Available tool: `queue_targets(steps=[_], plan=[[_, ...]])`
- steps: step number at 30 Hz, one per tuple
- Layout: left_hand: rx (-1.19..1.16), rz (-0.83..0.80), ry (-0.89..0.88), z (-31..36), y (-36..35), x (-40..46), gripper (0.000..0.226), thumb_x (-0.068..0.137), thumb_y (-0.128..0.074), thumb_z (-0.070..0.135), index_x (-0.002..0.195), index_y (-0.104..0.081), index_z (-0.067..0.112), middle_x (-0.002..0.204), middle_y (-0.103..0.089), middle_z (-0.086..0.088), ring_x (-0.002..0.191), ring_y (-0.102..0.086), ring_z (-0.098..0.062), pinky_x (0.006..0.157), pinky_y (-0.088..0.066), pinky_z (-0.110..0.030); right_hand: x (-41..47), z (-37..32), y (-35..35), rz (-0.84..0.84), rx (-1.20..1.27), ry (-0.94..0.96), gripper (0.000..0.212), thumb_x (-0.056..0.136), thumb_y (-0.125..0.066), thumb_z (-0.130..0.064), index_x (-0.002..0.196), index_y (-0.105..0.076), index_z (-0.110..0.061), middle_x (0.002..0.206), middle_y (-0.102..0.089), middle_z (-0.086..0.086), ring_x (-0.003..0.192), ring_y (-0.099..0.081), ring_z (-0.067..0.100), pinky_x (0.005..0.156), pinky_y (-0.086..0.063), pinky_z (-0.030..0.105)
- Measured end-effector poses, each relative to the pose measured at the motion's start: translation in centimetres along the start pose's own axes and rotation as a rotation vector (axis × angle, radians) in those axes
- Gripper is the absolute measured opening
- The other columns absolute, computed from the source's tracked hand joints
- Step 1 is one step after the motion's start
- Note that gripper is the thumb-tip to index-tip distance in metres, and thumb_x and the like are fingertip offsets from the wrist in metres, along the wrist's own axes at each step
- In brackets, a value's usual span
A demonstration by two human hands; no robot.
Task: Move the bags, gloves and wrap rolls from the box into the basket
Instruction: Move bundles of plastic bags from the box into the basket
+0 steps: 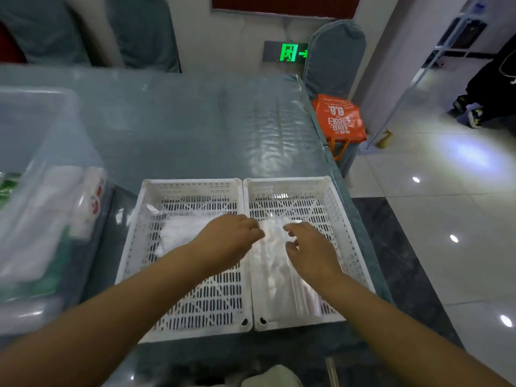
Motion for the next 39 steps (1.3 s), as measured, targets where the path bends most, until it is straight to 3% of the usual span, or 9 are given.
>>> queue_targets(steps=[4,8,15,19,23,27,31,34,39], plan=[[0.108,0.137,0.22,-2.8,6.7,-6.1,0.025,0.072,-0.074,0.026,0.097,-0.069,0.025,0.089,-0.073,0.008,0.073,-0.067,-0.011,0.066,-0.055,-0.028,1.9,-7.3,1.7,0.127,0.022,0.25,0.029,0.084,-0.058,-0.012,0.111,-0.063,-0.023,0.107,-0.066,-0.005,0.09,-0.061,0.013,0.075,-0.046,0.025],[0.177,0.253,0.349,-7.2,13.2,-13.5,0.013,0.077,-0.065,0.021,0.088,-0.069,0.016,0.079,-0.071,-0.004,0.065,-0.065,-0.026,0.055,-0.054,-0.035,3.2,-15.7,2.5,0.178,0.02,0.48,0.025,0.081,-0.061,-0.01,0.105,-0.066,-0.018,0.098,-0.068,0.0,0.082,-0.063,0.018,0.07,-0.049,0.029],[0.254,0.309,0.675,-18.4,18.4,-27.5,0.017,0.083,-0.062,0.019,0.096,-0.071,0.013,0.09,-0.072,-0.01,0.081,-0.066,-0.033,0.063,-0.05,-0.038,4.7,-32.5,-0.9,0.104,0.087,0.7,0.021,0.083,-0.06,-0.009,0.1,-0.069,-0.017,0.095,-0.068,0.0,0.081,-0.062,0.018,0.071,-0.051,0.032],[0.25,0.24,0.835,-26.1,17.7,-35.0,0.023,0.086,-0.056,0.028,0.106,-0.066,0.025,0.106,-0.069,0.002,0.097,-0.063,-0.024,0.07,-0.047,-0.032,6.6,-41.8,-5.6,0.023,0.177,0.701,0.017,0.083,-0.059,-0.013,0.095,-0.069,-0.02,0.094,-0.066,-0.005,0.075,-0.058,0.011,0.071,-0.047,0.026],[0.238,0.027,0.811,-32.5,16.1,-39.4,0.03,0.089,-0.048,0.039,0.117,-0.056,0.035,0.115,-0.063,0.011,0.106,-0.057,-0.015,0.08,-0.046,-0.03,9.4,-49.1,-12.3,-0.11,0.081,0.628,0.018,0.083,-0.058,-0.02,0.099,-0.066,-0.023,0.096,-0.062,-0.007,0.081,-0.054,0.009,0.072,-0.042,0.025],[0.24,-0.046,0.635,-36.6,14.7,-40.8,0.034,0.088,-0.046,0.039,0.12,-0.055,0.032,0.112,-0.065,0.008,0.105,-0.057,-0.017,0.087,-0.043,-0.031,12.4,-52.5,-18.4,-0.363,-0.31,0.4,0.029,0.087,-0.053,-0.023,0.115,-0.056,-0.014,0.116,-0.059,0.008,0.104,-0.055,0.027,0.081,-0.042,0.031],[0.208,-0.098,0.481,-38.3,13.4,-40.8,0.033,0.088,-0.044,0.037,0.118,-0.056,0.028,0.107,-0.067,0.005,0.101,-0.058,-0.019,0.089,-0.044,-0.034,13.0,-52.4,-22.5,-0.602,-0.642,0.165,0.05,0.09,-0.051,-0.034,0.129,-0.04,-0.004,0.132,-0.05,0.013,0.117,-0.05,0.03,0.089,-0.043,0.034],[0.156,-0.067,0.418,-38.7,12.7,-40.8,0.033,0.088,-0.045,0.036,0.117,-0.056,0.027,0.102,-0.068,0.005,0.096,-0.058,-0.019,0.084,-0.043,-0.032,12.1,-51.6,-24.9,-0.666,-0.452,-0.036,0.066,0.087,-0.056,-0.044,0.129,-0.034,0.003,0.119,-0.056,0.018,0.107,-0.058,0.034,0.061,-0.044,0.03],[0.121,-0.045,0.404,-39.0,12.2,-40.8,0.033,0.088,-0.044,0.039,0.116,-0.056,0.027,0.102,-0.068,0.004,0.093,-0.059,-0.017,0.078,-0.042,-0.031,11.5,-50.1,-26.2,-0.493,-0.049,-0.267,0.089,0.072,-0.076,-0.041,0.132,-0.027,0.005,0.12,-0.055,0.016,0.103,-0.058,0.03,0.083,-0.052,0.037]])
Point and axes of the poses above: each hand's wrist, its own x-axis towards the middle knuckle, its own y-axis out of the back of the hand, z = x × y, the point moved 2 cm from there along x, towards the middle knuckle
